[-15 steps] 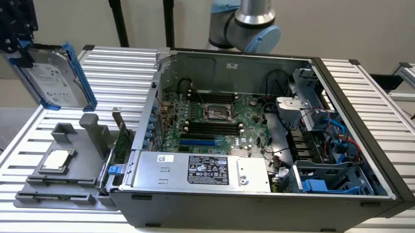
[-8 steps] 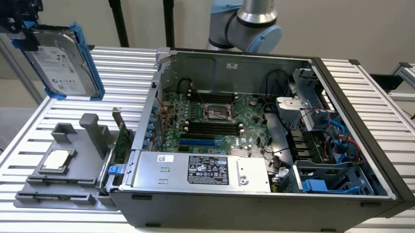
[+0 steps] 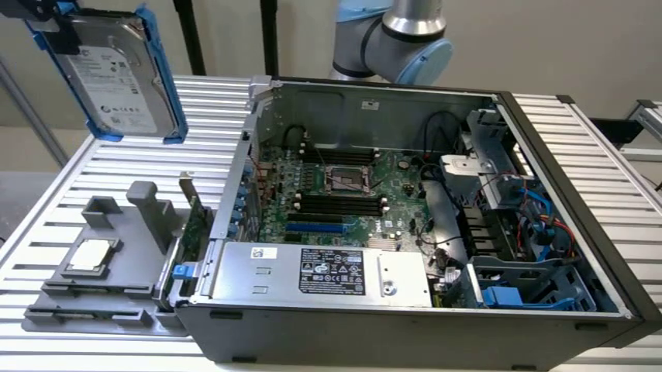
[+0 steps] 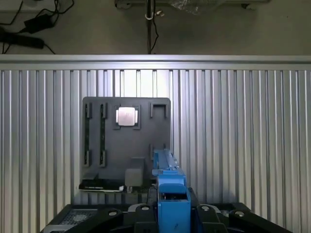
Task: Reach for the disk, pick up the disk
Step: 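Pick up the disk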
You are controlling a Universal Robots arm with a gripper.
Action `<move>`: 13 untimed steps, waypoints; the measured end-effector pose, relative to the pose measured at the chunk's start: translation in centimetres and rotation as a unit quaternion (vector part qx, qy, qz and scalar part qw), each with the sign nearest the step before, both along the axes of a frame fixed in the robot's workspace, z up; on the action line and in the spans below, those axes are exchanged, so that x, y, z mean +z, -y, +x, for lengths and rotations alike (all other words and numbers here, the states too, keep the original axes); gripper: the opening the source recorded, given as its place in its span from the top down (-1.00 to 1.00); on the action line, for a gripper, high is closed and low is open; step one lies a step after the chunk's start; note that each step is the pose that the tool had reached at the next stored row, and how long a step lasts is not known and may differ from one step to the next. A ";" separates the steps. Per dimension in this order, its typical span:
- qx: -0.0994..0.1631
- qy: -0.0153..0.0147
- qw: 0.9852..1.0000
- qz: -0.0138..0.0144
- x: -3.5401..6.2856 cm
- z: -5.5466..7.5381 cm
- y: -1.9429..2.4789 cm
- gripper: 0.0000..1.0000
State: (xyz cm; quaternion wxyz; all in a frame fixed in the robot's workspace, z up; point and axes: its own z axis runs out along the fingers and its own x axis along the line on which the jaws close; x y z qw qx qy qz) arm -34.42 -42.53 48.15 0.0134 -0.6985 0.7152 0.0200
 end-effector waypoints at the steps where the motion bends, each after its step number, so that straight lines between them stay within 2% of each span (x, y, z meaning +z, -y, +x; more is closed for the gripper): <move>1: 0.000 0.000 1.000 0.000 0.39 0.5 0.07 0.35; 5: 0.000 -0.001 1.000 0.001 1.63 2.3 0.34 0.35; 13: 0.000 -0.005 1.000 0.006 2.76 5.9 0.68 0.35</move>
